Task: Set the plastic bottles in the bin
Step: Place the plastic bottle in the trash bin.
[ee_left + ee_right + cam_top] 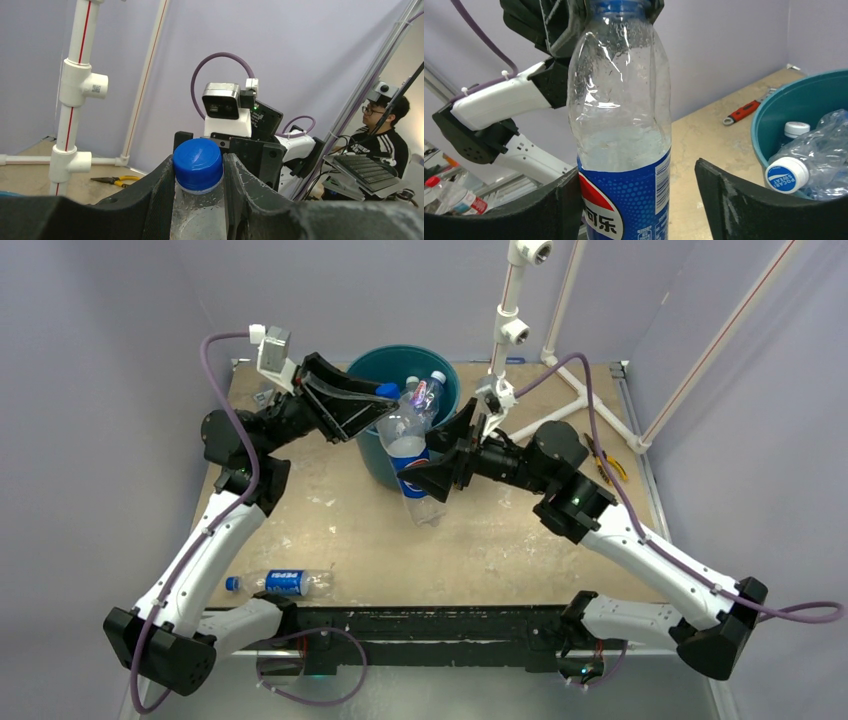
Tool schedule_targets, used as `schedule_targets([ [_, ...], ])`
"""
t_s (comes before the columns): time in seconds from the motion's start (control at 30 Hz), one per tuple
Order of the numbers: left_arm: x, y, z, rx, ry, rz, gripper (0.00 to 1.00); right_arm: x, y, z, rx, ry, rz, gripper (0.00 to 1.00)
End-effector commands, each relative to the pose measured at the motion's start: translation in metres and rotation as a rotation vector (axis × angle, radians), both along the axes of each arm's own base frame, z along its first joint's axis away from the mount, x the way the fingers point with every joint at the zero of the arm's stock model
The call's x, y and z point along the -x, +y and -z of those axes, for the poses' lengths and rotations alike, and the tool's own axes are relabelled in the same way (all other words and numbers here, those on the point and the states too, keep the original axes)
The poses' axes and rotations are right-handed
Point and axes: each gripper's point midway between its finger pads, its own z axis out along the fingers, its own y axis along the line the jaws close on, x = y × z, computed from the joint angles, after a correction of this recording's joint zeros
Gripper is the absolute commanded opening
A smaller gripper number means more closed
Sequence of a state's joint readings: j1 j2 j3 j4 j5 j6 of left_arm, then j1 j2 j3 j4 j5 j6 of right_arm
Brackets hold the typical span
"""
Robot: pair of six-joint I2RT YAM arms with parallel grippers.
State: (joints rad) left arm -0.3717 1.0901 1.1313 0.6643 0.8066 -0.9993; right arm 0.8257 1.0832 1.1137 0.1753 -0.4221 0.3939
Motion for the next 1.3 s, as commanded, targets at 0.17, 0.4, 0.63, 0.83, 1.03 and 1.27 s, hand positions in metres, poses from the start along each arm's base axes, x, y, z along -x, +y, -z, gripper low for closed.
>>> schedule_targets([
  [0.17, 0.011, 0.000, -0.013, 0.028, -0.059, -0.009, 0.10, 0.018, 0.006, -0.031, -0.078, -0.042, -0.108, 0.53],
  [0.4, 0.004, 0.014, -0.008, 0.042, -0.028, -0.148, 0.94, 0.027, -0.025, -0.066, -0.248, -0.160, -0.017, 0.45],
  [0.63, 0.034, 0.013, -0.006, 0.048, -0.115, -0.044, 0.99, 0.026, -0.044, -0.083, -0.378, -0.229, 0.060, 0.40],
  [0.83, 0.051, -0.001, 0.013, 0.001, -0.134, 0.102, 0.99, 0.030, -0.057, -0.102, -0.527, -0.223, 0.060, 0.39],
  [1.03, 0.058, -0.014, 0.032, -0.062, -0.162, 0.112, 0.99, 0.037, -0.053, -0.119, -0.615, -0.194, -0.024, 0.39],
  [1.27, 0.055, -0.038, 0.055, -0.153, -0.151, 0.128, 0.99, 0.034, -0.042, -0.122, -0.624, -0.180, -0.066, 0.39],
])
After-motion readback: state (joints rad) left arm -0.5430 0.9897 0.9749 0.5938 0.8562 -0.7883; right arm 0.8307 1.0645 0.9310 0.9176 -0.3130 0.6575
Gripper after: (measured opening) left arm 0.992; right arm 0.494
